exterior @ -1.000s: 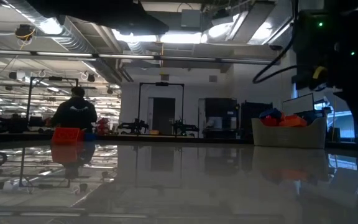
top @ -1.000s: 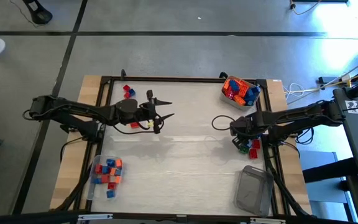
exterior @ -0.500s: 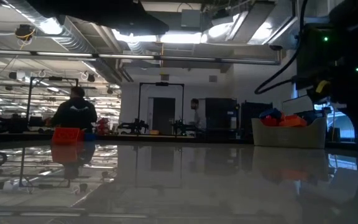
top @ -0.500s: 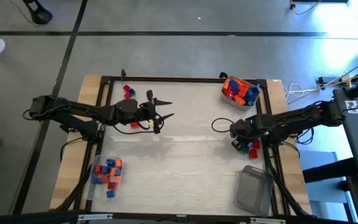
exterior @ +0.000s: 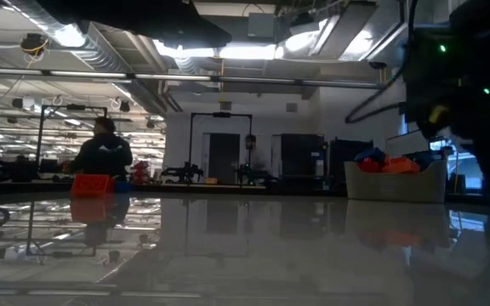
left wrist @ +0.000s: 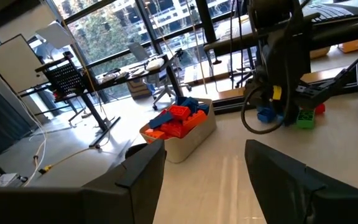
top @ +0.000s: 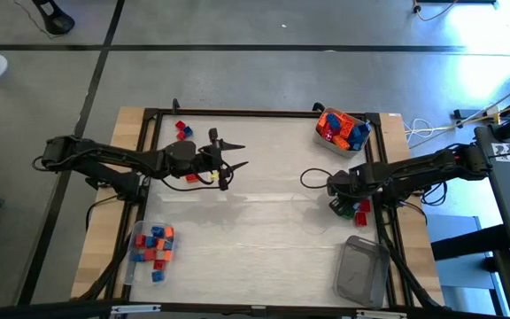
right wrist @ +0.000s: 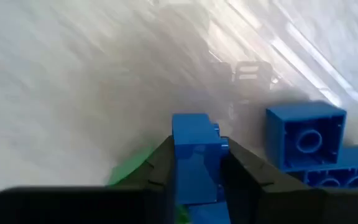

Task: Sort blocks by size
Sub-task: Put the blue game piece into the transparent bin

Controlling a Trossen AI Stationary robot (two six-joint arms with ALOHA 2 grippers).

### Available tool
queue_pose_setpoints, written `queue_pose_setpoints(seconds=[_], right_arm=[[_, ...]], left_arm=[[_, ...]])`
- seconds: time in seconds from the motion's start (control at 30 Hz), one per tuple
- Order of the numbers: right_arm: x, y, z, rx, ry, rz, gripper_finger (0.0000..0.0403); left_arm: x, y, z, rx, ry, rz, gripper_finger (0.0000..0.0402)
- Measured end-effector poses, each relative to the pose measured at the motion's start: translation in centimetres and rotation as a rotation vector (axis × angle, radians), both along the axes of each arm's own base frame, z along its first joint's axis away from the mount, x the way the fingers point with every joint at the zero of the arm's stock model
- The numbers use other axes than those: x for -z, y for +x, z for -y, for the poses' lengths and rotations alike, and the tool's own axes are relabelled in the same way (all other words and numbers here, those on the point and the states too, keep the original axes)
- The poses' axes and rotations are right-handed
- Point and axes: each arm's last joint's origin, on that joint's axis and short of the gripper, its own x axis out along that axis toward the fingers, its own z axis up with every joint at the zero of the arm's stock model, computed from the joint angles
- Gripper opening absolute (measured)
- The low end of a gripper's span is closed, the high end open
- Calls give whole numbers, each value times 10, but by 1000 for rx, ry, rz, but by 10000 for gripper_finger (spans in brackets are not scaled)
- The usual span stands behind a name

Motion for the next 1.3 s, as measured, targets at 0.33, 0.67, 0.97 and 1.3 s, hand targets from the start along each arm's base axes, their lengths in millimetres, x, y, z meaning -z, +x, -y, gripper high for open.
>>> queue_pose_setpoints(seconds=[0.33,0.67,0.97,1.3], right_arm=[[-46,37,0,-110,-68,285,92],[-79,81,-1,-312,-225,857,93],[-117,105,-4,-414,-316,1339,93],[-111,129,-9,-465,-225,1489,93]], left_arm=[[1,0,0,2,-51,9,210],[1,3,9,210,18,-3,210],[8,16,35,357,278,10,210],[20,33,46,344,455,63,210]])
